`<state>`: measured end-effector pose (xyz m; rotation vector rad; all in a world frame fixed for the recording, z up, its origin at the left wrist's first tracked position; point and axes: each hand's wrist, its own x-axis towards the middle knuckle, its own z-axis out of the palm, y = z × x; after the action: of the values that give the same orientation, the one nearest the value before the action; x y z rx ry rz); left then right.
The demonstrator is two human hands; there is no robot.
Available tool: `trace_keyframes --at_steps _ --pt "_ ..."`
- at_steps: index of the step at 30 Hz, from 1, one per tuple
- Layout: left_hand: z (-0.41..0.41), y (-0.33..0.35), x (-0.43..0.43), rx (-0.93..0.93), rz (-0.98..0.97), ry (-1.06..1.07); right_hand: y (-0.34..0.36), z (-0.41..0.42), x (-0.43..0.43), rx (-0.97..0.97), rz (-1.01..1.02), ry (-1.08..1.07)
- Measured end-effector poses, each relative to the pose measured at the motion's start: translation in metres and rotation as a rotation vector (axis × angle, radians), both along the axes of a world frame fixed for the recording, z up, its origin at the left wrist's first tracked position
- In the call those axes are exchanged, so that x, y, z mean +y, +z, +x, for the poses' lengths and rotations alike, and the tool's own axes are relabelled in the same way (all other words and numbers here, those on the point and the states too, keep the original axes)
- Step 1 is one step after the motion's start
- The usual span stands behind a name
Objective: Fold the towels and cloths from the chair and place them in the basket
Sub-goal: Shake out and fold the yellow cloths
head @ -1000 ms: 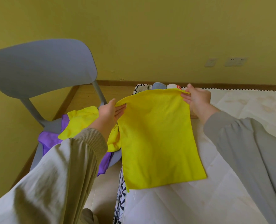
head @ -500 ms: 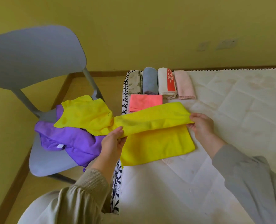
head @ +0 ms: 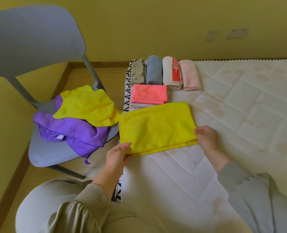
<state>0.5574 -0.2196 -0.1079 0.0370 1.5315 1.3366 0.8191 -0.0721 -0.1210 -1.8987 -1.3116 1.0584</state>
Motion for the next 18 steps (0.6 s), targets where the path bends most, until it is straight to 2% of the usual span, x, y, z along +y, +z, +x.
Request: trace_keyframes --at_steps 4,9,13,15,18 --pt "-0.006 -0.011 -0.009 0.111 -0.123 -0.019 -0.011 0.002 -0.013 -0.070 -0.013 0.028" --pt "-0.011 -0.016 -0.007 0.398 -0.223 -0.199 -0.012 0.001 -0.016 -0.109 0.012 0.035" --pt "-0.013 -0.015 -0.009 0.870 -0.325 -0.401 -0.010 0.002 -0.014 -0.192 -0.018 0.025" --pt "-0.013 -0.014 -0.008 0.894 -0.323 -0.416 -0.007 -0.003 -0.011 -0.219 -0.058 0.055" --pt "-0.014 -0.014 -0.002 0.810 -0.332 -0.400 -0.003 -0.010 -0.003 -0.274 -0.156 0.141"
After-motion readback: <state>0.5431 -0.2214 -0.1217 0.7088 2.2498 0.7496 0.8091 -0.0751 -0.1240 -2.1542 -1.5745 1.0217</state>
